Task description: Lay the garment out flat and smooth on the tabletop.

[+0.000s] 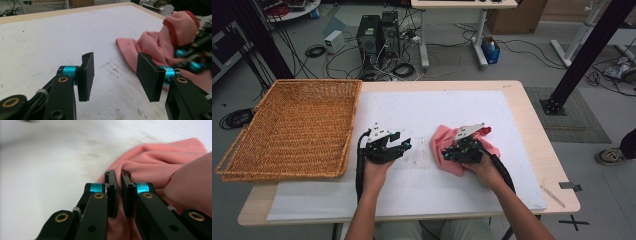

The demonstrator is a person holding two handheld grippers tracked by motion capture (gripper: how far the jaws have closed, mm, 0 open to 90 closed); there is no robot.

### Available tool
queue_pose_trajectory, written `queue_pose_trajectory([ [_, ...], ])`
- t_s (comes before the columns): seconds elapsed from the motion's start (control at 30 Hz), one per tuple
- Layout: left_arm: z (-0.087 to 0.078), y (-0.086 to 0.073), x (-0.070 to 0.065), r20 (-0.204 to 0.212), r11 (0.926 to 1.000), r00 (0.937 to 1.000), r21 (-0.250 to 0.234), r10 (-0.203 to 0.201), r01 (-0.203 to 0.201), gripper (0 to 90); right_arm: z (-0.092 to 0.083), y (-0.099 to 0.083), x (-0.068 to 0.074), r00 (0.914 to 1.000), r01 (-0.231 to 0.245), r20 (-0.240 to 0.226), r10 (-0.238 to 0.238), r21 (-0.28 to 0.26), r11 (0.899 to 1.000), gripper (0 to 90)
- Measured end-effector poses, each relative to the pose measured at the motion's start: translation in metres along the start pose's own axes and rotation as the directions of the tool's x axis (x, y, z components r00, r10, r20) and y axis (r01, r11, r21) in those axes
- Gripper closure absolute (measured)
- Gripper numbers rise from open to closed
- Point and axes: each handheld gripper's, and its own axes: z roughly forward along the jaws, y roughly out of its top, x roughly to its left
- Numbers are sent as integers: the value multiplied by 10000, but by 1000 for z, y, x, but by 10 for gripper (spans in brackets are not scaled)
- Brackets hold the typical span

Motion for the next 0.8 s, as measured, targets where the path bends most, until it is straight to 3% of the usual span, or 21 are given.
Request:
queue_pose_trajectory([
  [0.07,0,0,0,-4,10000,10000,24,51,-50,488,-4,0,12,9952,297,-926,-327,-343,9990,857],
  [0.17,1,0,-2,34,9999,10000,74,77,-77,488,-14,-8,27,9790,641,-1899,-743,-592,9962,847],
  [0.23,5,1,-6,198,9996,9997,233,154,-158,488,-23,-16,27,9879,476,-1430,-604,-912,9947,714],
  [0.3,8,2,-11,363,9991,9990,312,270,-281,488,-41,-25,19,9961,-384,-841,250,-1620,9860,581],
  [0.37,9,2,-13,446,9990,9986,336,284,-299,487,-64,-38,7,9911,-1239,143,1325,-2684,9553,532],
  [0.4,14,6,-20,793,9985,9962,388,351,-383,485,-78,-47,-1,9711,-1738,1014,2163,-3213,9309,518],
  [0.43,14,6,-20,793,9985,9962,388,351,-383,479,-88,-55,-8,9465,-2097,1614,2794,-3505,9128,518],
  [0.47,21,10,-29,1191,9968,9912,485,578,-639,479,-94,-60,-13,9298,-2312,1940,3127,-3532,9065,518],
  [0.5,26,12,-35,1451,9963,9875,507,616,-696,478,-99,-66,-19,9068,-2453,2497,3397,-3428,9068,518],
  [0.53,32,15,-42,1715,9952,9827,554,701,-806,472,-103,-71,-24,8891,-2615,2843,3588,-3279,9078,518],
  [0.57,38,18,-49,1935,9931,9773,625,859,-996,455,-105,-76,-28,8813,-2747,2951,3690,-3155,9083,518],
  [0.63,52,22,-64,2383,9893,9653,725,1064,-1270,445,-106,-82,-28,8764,-2750,3126,3663,-2994,9136,518],
  [0.67,52,22,-64,2383,9893,9653,725,1064,-1270,430,-106,-82,-28,8764,-2750,3126,3663,-2994,9136,518],
  [0.73,70,24,-79,2572,9788,9549,1001,1482,-1789,405,-105,-86,-26,8805,-2727,3070,3612,-2952,9157,519],
  [0.8,87,24,-88,2623,9679,9506,1409,1660,-2079,405,-101,-90,-25,8843,-2803,2930,3635,-2896,9152,519],
])
